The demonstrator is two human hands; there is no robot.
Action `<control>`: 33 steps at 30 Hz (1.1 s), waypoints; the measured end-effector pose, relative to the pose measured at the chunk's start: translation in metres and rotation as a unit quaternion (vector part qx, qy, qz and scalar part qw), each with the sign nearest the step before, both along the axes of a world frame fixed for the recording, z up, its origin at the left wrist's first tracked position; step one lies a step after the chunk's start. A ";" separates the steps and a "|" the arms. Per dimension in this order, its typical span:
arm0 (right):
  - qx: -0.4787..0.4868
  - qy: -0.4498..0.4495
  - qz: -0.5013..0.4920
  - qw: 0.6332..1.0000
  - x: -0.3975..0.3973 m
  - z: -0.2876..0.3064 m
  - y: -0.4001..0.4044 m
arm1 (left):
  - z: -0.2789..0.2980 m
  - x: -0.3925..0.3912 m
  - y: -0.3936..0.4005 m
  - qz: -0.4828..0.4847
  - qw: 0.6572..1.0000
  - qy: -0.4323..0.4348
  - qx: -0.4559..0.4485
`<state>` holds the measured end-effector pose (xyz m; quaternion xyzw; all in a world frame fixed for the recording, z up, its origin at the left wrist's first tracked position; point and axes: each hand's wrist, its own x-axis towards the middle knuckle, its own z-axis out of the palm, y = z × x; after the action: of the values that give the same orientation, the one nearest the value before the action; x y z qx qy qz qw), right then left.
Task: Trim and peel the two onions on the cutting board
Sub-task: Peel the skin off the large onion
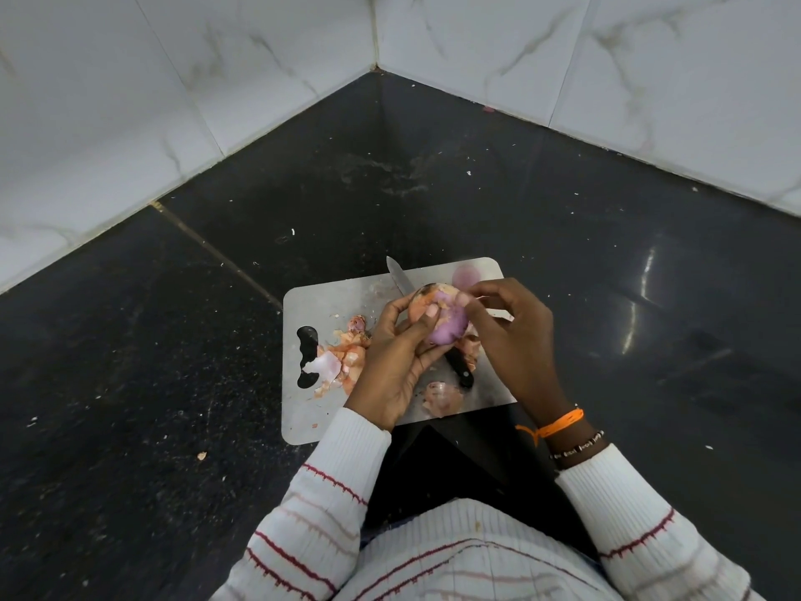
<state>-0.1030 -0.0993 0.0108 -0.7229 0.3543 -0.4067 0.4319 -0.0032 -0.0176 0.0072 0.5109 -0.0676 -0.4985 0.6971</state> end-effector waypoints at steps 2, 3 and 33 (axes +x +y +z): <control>-0.015 0.003 0.002 1.000 0.001 0.000 0.002 | 0.000 0.000 0.000 0.003 1.000 -0.002 0.002; -0.025 0.006 -0.001 1.000 0.001 0.000 0.003 | 0.000 0.000 0.000 0.006 1.000 -0.001 0.002; 0.182 -0.069 -0.005 0.981 -0.008 -0.001 -0.014 | 0.001 0.006 0.002 -0.048 0.998 0.049 -0.011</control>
<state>-0.1107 -0.1129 0.0102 -0.6004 0.3952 -0.3867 0.5778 0.0032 -0.0153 0.0083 0.4739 -0.0633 -0.5551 0.6807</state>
